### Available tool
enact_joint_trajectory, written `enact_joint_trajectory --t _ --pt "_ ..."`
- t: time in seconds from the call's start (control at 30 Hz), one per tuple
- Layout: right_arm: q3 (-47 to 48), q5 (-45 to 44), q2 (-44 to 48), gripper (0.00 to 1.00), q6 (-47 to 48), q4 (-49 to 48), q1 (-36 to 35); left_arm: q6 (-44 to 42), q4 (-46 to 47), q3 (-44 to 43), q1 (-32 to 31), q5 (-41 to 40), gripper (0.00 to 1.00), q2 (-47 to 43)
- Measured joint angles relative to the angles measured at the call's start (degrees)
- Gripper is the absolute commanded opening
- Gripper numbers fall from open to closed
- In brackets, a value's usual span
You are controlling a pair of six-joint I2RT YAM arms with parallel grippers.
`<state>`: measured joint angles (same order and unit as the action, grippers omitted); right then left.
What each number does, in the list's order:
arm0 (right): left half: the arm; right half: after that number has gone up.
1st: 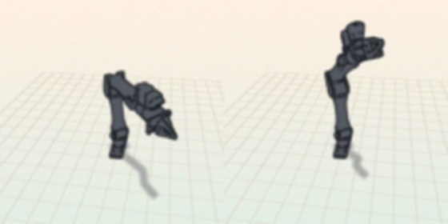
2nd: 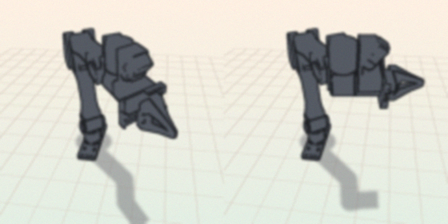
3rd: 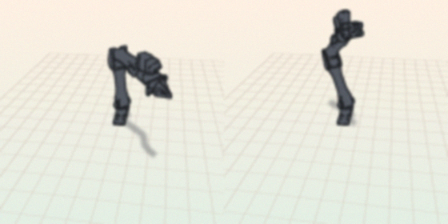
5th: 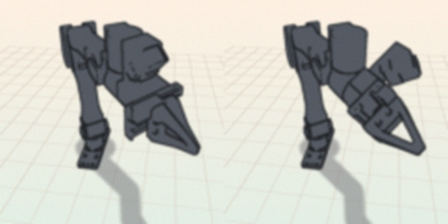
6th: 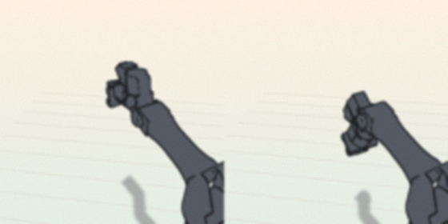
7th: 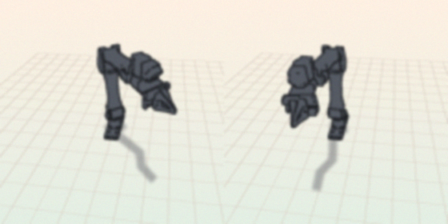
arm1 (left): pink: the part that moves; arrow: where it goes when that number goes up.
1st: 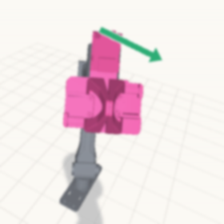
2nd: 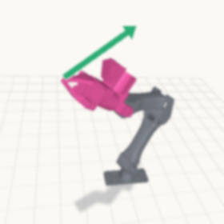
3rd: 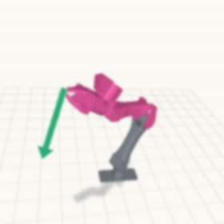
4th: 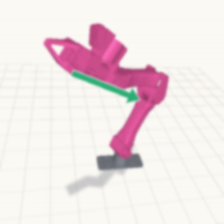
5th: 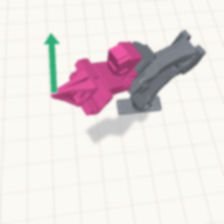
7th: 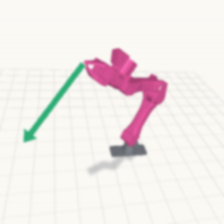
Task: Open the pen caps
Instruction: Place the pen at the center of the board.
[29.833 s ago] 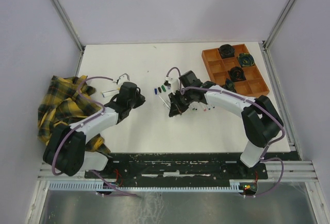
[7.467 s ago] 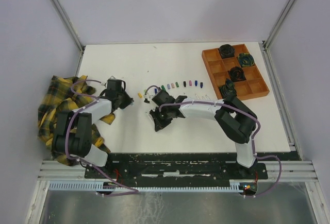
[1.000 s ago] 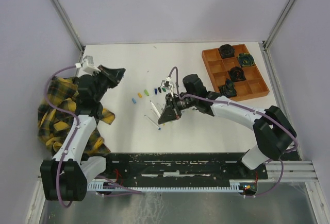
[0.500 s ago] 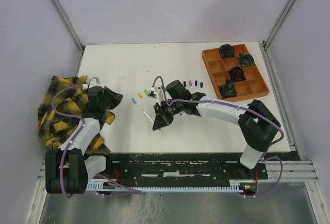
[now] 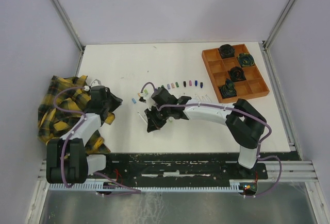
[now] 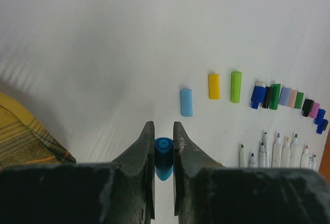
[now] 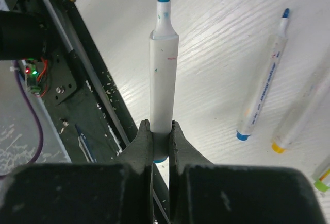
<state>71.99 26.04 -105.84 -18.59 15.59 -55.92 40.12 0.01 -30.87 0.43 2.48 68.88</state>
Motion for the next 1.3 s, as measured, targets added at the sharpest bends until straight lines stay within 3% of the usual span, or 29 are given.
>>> enact_joint_trajectory --t 0.43,0.97,1.3 --pt "5.79 -14.29 -6.67 0.13 -1.53 5.31 -5.55 0.0 -0.17 -2.47 0.0 1.27 0.07 11.41" --pt "7.61 -18.78 -10.27 0.28 -1.05 9.42 -5.31 -0.52 2.01 -3.91 -0.02 3.82 0.36 16.35" --pt "8.26 -19.76 -10.27 0.34 -0.66 10.49 -5.31 -1.25 2.32 -4.0 -0.02 3.58 0.39 16.06"
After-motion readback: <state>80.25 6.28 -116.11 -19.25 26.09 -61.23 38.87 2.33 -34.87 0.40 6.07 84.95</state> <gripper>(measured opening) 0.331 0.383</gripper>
